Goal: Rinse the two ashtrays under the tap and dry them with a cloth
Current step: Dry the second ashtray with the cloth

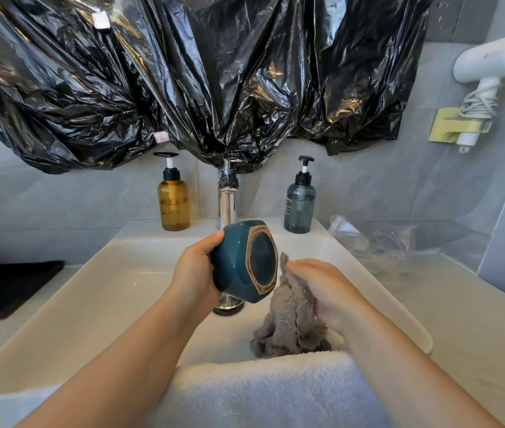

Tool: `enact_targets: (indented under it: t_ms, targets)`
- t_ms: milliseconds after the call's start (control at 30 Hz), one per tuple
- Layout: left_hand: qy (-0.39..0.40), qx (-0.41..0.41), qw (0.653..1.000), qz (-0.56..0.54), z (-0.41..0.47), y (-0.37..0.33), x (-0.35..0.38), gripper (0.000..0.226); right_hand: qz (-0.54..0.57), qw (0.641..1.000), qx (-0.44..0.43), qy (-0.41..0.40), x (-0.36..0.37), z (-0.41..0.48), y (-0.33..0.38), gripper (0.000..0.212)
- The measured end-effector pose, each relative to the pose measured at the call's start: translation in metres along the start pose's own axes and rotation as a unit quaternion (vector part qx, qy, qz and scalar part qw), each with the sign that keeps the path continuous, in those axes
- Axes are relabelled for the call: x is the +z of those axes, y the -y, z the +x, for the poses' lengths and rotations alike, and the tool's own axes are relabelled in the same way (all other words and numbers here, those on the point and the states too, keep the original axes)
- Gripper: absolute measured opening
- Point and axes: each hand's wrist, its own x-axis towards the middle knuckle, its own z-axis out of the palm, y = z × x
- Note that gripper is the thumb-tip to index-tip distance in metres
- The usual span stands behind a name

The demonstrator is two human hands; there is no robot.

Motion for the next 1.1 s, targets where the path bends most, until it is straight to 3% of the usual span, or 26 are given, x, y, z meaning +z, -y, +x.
enact_targets:
  t_ms: [100,200,400,567,767,967,1100]
  targets:
    - [-0.021,-0.002,1.0,0.02,0.003,0.0,-0.002,0.026,-0.009,0.971,-0.202,-0.124,0.002,-0.009,0.007,0.01]
    - [-0.022,-0.01,0.998,0.057,0.004,0.003,-0.003,0.031,0.011,0.944,-0.31,-0.115,0.013,-0.022,0.016,0.006]
    - [0.027,0.007,0.992,0.126,0.003,0.007,-0.001,0.023,0.017,0.941,-0.318,-0.112,0.042,-0.017,0.019,0.006]
    - [0.026,0.004,0.992,0.124,0.006,0.008,-0.004,0.03,-0.02,0.95,-0.311,-0.033,0.045,-0.023,0.014,0.006]
    - [0.002,-0.002,0.998,0.061,0.01,0.005,-0.006,0.038,-0.092,0.942,-0.32,0.037,0.037,-0.033,0.009,0.007]
    - [-0.025,-0.016,0.999,-0.045,0.011,0.0,-0.008,0.041,-0.156,0.949,-0.274,0.02,0.037,-0.034,0.003,0.009]
    - [-0.019,-0.018,0.994,-0.102,0.01,-0.003,-0.009,0.04,-0.127,0.97,-0.205,0.021,0.033,-0.028,0.002,0.008]
